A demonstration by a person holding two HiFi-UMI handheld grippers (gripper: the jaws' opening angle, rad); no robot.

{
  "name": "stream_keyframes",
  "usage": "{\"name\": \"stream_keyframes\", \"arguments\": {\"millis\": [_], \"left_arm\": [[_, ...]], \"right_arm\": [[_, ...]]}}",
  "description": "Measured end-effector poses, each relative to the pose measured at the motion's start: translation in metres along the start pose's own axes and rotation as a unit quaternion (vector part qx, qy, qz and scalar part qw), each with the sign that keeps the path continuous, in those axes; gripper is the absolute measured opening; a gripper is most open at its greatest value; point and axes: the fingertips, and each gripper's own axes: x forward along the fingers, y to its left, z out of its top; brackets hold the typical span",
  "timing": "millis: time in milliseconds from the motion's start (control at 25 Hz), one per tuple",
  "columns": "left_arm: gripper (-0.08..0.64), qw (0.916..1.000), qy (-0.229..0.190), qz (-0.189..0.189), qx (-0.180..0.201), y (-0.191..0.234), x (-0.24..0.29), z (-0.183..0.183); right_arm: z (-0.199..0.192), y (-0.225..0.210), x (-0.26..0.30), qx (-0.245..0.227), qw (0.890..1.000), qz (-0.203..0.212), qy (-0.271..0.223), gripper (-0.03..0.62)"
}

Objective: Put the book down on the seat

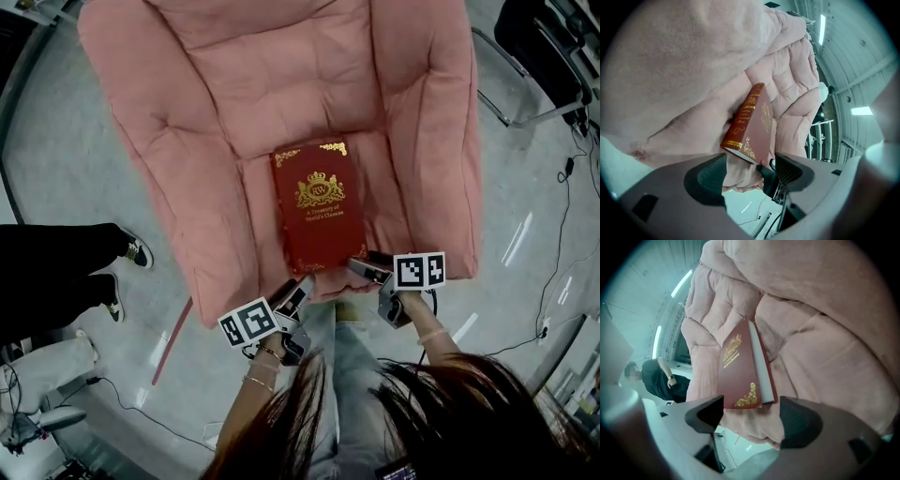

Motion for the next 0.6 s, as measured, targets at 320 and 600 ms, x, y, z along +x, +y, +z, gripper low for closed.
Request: {"name": "stream_keyframes", "arguments": {"millis": [320,600], "left_arm": [[0.322,0.9999,-0.011,-0.007,-0.005,-0.005,-0.016,-0.008],[0.284,0.9995,-0.031,-0.009,-0.004,-0.01,-0.035,-0.023]], "right_arm": [[-0.015,0.005,-0.019,0.005,1.0,-0.002,0.001,0.359],[-0.033,0.015,-0.041,-0.013,1.0,-0.008,0.006,0.357]]}}
